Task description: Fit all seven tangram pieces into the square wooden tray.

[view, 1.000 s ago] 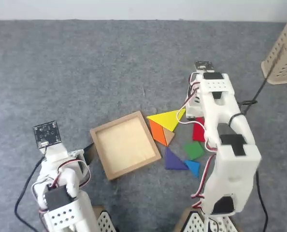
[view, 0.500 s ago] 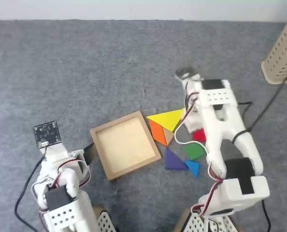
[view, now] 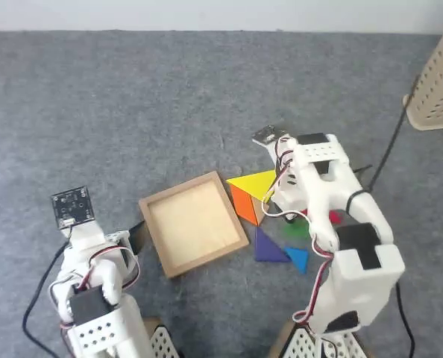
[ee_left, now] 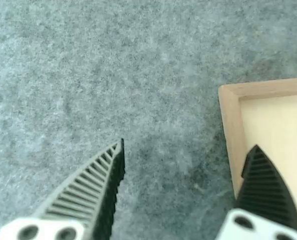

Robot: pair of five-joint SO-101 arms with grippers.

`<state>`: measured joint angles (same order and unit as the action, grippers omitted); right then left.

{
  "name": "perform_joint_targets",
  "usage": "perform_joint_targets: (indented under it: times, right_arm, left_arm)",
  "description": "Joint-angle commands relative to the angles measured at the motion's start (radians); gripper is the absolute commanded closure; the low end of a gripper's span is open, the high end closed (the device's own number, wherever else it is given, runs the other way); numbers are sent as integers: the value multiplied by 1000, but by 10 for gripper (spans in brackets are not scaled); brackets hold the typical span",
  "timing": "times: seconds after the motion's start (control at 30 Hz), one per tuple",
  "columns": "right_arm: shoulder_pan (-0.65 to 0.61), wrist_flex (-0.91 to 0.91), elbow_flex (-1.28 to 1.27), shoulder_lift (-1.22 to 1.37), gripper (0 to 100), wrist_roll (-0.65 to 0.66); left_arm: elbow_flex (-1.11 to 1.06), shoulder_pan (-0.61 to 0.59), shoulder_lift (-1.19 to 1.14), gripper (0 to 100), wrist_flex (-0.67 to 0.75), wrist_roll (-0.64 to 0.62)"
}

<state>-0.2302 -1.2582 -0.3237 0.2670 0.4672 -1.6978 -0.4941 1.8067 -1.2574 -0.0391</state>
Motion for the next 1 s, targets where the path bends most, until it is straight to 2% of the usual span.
perform_joint_targets:
  times: [0.0, 0.07, 0.23, 0.43, 0.8, 0.97]
  right_arm:
    - [-2, 16, 48, 12, 677, 8]
    - [8, 16, 49, 12, 680, -2]
    - [13, 56, 44, 13, 758, -2]
    - [42, 84, 55, -7, 809, -66]
    - [31, 33, 55, -229, 816, -107]
    - [-68, 8, 55, -311, 820, -107]
  left_arm:
    - [13, -5, 14, 646, -8, 2]
    - [13, -5, 14, 646, -8, 2]
    - [13, -5, 14, 646, -8, 2]
    - [13, -5, 14, 646, -8, 2]
    - [13, -5, 14, 646, -8, 2]
    - [13, -5, 14, 646, -8, 2]
